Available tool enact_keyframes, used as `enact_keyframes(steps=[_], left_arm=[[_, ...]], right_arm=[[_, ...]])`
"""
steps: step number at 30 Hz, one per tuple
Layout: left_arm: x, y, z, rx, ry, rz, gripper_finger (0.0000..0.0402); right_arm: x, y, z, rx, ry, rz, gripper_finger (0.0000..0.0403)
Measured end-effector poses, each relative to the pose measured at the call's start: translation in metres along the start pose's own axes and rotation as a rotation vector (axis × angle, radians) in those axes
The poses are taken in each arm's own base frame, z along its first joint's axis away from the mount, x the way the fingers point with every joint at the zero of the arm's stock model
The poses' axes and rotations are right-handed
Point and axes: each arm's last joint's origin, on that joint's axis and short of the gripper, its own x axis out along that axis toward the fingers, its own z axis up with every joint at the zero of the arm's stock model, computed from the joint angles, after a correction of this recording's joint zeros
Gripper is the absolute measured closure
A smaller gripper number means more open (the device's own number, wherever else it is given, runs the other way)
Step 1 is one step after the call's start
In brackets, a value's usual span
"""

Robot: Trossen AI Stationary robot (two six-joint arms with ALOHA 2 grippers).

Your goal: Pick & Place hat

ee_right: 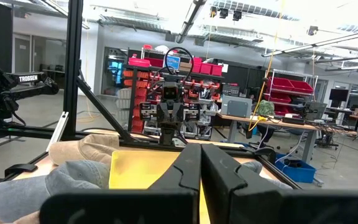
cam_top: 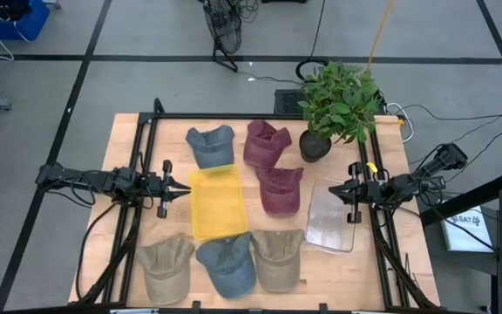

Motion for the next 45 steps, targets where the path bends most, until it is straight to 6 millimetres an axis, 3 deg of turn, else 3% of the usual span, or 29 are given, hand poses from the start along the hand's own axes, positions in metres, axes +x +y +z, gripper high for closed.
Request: enact_keyframes(steps=[45], left_arm=[[0.0, 0.0002, 0.0016, -0.027, -0.018, 0.002, 0.0355]], right_arm=[[0.0, 0.0001, 0.0, 0.0, 0.0, 0.001, 0.0403]])
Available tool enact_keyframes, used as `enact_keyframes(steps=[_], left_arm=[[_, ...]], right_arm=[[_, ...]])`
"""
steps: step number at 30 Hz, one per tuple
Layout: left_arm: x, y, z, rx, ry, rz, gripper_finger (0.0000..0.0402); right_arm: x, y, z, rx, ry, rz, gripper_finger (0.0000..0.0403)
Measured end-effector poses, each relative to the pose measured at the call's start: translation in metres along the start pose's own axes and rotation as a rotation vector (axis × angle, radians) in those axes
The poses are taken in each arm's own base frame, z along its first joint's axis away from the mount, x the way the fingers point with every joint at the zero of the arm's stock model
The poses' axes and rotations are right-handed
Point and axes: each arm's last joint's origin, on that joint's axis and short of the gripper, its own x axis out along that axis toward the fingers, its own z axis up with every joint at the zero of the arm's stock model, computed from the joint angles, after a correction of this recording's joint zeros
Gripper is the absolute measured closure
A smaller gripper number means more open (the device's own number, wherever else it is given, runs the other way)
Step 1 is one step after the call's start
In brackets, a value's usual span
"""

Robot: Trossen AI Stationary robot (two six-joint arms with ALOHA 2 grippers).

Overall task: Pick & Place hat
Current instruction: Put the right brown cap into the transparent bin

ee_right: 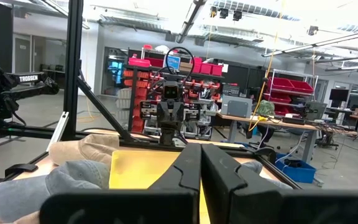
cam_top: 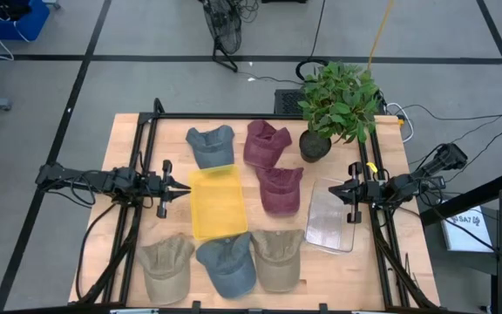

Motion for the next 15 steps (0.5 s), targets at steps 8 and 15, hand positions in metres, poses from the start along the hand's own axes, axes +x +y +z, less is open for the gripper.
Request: enact_keyframes(steps=[8, 15], left_arm=[[0.0, 0.0002, 0.0021, -0.009, -0.021, 0.002, 0.0355], [-0.0004, 0.0009, 0.009, -0.024, -0.092, 0.008, 0.0355]], right_arm=[[0.0, 0.0, 0.0, 0.0, 0.0, 0.0, 0.0403], [0.0, 0.0, 0.0001, 0.0, -0.001, 0.0, 0.0403]])
